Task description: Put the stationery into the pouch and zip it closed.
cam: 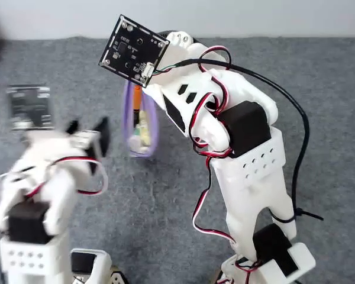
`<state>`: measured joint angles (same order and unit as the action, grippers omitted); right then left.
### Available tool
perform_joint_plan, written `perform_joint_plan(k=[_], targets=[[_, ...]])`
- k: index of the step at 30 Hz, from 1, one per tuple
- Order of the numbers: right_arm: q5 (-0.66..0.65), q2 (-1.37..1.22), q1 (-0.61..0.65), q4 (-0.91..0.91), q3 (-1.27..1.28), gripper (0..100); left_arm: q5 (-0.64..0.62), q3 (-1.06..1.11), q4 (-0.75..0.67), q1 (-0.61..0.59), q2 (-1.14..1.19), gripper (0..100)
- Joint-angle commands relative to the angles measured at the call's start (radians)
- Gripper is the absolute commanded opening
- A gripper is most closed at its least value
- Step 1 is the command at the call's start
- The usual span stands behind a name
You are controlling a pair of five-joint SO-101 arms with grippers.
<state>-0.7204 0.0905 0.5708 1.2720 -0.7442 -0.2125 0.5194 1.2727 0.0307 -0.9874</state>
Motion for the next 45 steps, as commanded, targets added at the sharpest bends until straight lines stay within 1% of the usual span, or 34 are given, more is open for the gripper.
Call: perform_joint_plan(k=[1, 3, 5, 8, 11, 14, 18, 21, 23, 27, 30, 33, 35, 38, 40, 42, 45], targets=[[-0.003, 0.038, 0.019, -0.050, -0.028, 0.8, 0.014, 0.044, -0.072, 0.132, 0.003, 18], [-0.003, 0.033, 0.024, -0.050, -0.028, 0.8, 0.011, 0.044, -0.075, 0.201, 0.008, 18], [-0.003, 0.027, 0.024, -0.050, -0.028, 0.8, 0.009, 0.050, -0.095, 0.245, 0.011, 18], [-0.003, 0.031, 0.021, -0.042, -0.028, 0.8, 0.009, 0.065, -0.129, 0.253, 0.012, 18], [-0.002, 0.033, 0.019, 0.004, -0.028, 0.8, 0.012, 0.068, -0.124, 0.216, 0.005, 18], [0.005, 0.036, 0.022, 0.151, -0.028, 0.8, 0.015, 0.035, -0.074, 0.169, 0.002, 18], [0.127, 0.038, 0.025, 0.305, -0.029, 0.8, 0.017, -0.071, 0.049, 0.112, 0.002, 18], [0.170, 0.038, 0.025, 0.380, -0.029, 0.8, 0.023, -0.125, 0.121, 0.097, 0.002, 18], [0.169, 0.038, 0.025, 0.367, -0.031, 0.8, 0.055, -0.131, 0.157, 0.101, 0.002, 18], [0.167, 0.033, 0.024, 0.262, -0.031, 0.8, 0.080, -0.090, 0.181, 0.112, 0.005, 18], [0.170, 0.027, 0.024, 0.189, -0.029, 0.8, 0.077, -0.022, 0.181, 0.173, 0.005, 18], [0.175, 0.013, 0.024, 0.166, -0.028, 0.8, 0.074, 0.030, 0.181, 0.255, 0.005, 18], [0.193, 0.002, 0.024, 0.166, -0.028, 0.8, 0.064, 0.050, 0.166, 0.322, 0.005, 18], [0.311, -0.005, 0.036, 0.171, -0.028, 0.8, -0.029, 0.073, 0.072, 0.399, 0.012, 18], [0.388, -0.005, 0.058, 0.205, -0.028, 0.8, -0.074, 0.097, -0.014, 0.413, 0.012, 18], [0.460, -0.004, 0.079, 0.263, -0.028, 0.8, -0.092, 0.124, -0.083, 0.411, 0.012, 18], [0.585, -0.002, 0.108, 0.338, -0.029, 0.8, -0.132, 0.143, -0.114, 0.377, 0.012, 18]])
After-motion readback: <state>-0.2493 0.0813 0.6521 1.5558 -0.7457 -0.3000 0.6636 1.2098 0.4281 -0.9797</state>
